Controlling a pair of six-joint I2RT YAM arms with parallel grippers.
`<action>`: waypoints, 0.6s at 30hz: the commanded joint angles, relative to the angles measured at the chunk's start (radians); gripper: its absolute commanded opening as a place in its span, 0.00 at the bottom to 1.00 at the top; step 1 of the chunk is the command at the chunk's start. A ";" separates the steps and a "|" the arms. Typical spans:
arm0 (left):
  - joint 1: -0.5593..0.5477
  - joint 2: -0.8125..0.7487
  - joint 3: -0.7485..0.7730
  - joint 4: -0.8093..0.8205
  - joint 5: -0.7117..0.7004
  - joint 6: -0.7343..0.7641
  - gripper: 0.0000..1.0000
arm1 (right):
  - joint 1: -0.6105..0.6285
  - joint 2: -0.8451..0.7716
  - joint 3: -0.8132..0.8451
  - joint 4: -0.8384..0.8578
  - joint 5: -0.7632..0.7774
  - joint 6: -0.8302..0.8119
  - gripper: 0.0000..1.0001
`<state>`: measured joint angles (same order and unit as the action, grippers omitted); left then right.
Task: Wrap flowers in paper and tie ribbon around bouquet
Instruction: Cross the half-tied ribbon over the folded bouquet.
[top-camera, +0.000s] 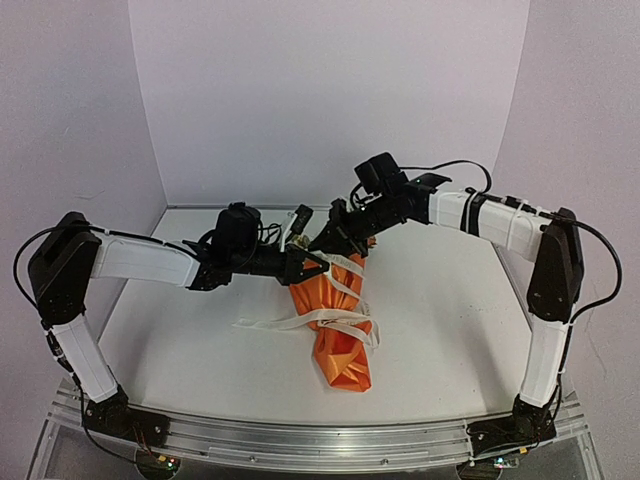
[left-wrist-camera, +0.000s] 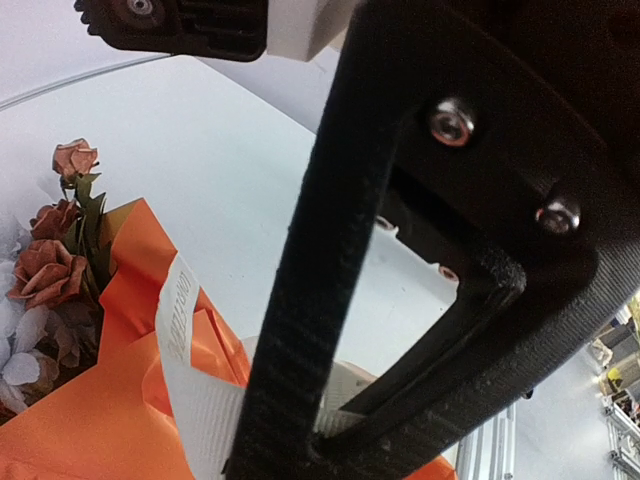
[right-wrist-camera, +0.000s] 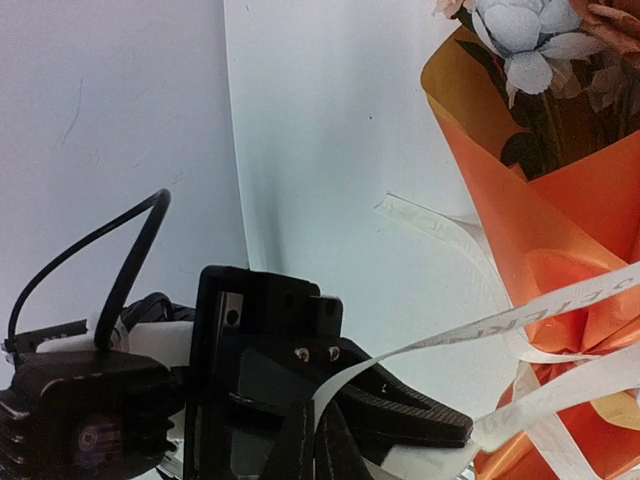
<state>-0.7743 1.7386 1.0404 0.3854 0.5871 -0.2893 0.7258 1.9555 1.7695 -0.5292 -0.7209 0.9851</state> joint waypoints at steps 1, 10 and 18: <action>-0.005 -0.019 0.008 0.076 -0.032 -0.010 0.00 | 0.009 -0.071 -0.038 -0.068 0.049 -0.085 0.06; -0.004 -0.026 -0.058 0.181 -0.088 -0.123 0.00 | 0.008 -0.202 -0.101 -0.181 0.186 -0.265 0.55; -0.004 -0.034 -0.091 0.223 -0.130 -0.187 0.00 | 0.007 -0.388 -0.385 -0.204 0.303 -0.331 0.70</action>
<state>-0.7799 1.7393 0.9573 0.5297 0.4927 -0.4306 0.7258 1.6507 1.5087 -0.6949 -0.5029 0.7131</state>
